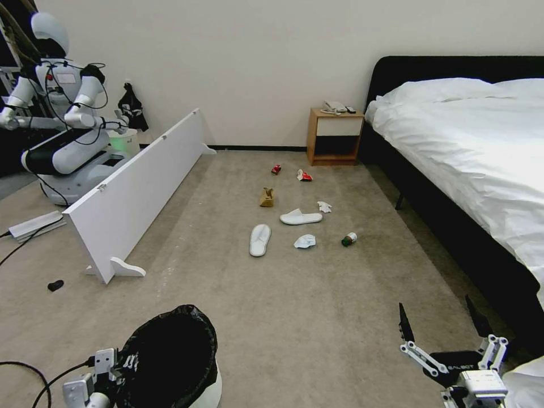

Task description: Pick up the trash bin, then pick up the garbage from the floor and place it into the trash bin.

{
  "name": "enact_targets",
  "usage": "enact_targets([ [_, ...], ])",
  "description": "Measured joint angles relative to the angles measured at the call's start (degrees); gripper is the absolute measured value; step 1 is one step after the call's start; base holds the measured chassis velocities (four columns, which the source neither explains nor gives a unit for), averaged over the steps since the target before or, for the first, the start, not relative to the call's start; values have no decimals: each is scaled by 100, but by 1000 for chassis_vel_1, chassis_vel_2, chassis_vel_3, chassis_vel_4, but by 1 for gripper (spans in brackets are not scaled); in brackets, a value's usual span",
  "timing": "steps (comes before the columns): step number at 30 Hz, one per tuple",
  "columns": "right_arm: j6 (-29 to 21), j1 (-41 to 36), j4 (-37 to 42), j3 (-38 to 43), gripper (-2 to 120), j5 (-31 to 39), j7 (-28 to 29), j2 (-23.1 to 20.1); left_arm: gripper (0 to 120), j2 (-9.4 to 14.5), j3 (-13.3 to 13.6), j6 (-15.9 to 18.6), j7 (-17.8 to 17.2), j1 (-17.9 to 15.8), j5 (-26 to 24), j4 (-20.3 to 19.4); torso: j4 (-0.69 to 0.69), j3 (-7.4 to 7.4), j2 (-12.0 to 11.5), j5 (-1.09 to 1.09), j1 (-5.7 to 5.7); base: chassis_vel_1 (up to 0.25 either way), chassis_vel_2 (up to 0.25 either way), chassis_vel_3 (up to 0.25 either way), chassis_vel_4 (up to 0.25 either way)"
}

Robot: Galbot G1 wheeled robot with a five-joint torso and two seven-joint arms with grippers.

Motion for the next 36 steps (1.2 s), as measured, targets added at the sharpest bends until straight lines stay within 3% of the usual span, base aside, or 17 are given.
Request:
enact_targets([
  [7, 3, -7, 3, 20, 100, -4, 1, 12, 6, -89, -129, -168, 126, 363, 54, -660, -1, 4, -4, -15, 0, 0, 0, 0, 0],
  [8, 4, -8, 2, 30, 100, -6, 2, 21, 5, -120, -202, -312, 134, 504, 106, -1011, -3, 3, -4, -10, 0, 0, 0, 0, 0],
  [9, 4, -8, 2, 30, 100, -6, 2, 21, 5, -120, -202, -312, 134, 504, 106, -1011, -3, 3, -4, -10, 0, 0, 0, 0, 0],
  [10, 5, -8, 0, 38, 100, -12, 5, 28, 5, -139, -269, -431, 119, 645, 183, -1323, -3, 1, -3, 3, 0, 0, 0, 0, 0],
  [11, 5, -8, 0, 38, 100, -12, 5, 28, 5, -139, -269, -431, 119, 645, 183, -1323, -3, 1, -3, 3, 0, 0, 0, 0, 0],
  [13, 5, -5, -14, 47, 100, -15, 11, 33, 5, -155, -339, -504, 125, 908, 213, -1901, 2, 0, -2, 1, 0, 0, 0, 0, 0],
  [14, 5, -5, -14, 47, 100, -15, 11, 33, 5, -155, -339, -504, 125, 908, 213, -1901, 2, 0, -2, 1, 0, 0, 0, 0, 0],
  [16, -13, -5, -26, 58, 100, -16, 35, 36, 5, -158, -385, -529, 134, 1072, 214, -2332, -1, -1, 0, 5, 0, 0, 0, 0, 0],
  [19, -57, -3, -36, 71, 100, -25, 94, 45, 5, -156, -415, -518, 121, 1165, 211, -2616, -2, -1, 1, 7, 0, 0, 0, 0, 0],
  [22, -106, 2, -44, 116, 100, -35, 177, 46, 5, -132, -462, -301, -14, 1349, 129, -3202, 1, -1, 1, 6, 0, 0, 0, 0, 0],
  [28, -144, -16, -81, 144, 100, 32, 257, 31, 5, -83, -533, 88, -190, 1455, -8, -3727, 0, -1, 1, 7, 0, 0, 0, 0, 0],
  [33, -182, -49, -132, 156, 100, 118, 214, -4, 5, -33, -578, 421, -363, 1509, -218, -3817, 0, -2, 2, 6, 0, 0, 0, 0, 0],
  [36, -286, -90, -185, 101, 100, 227, 121, -89, 5, 16, -638, 797, -614, 1591, -538, -3817, 0, -2, 2, 7, 0, 0, 0, 0, 0],
])
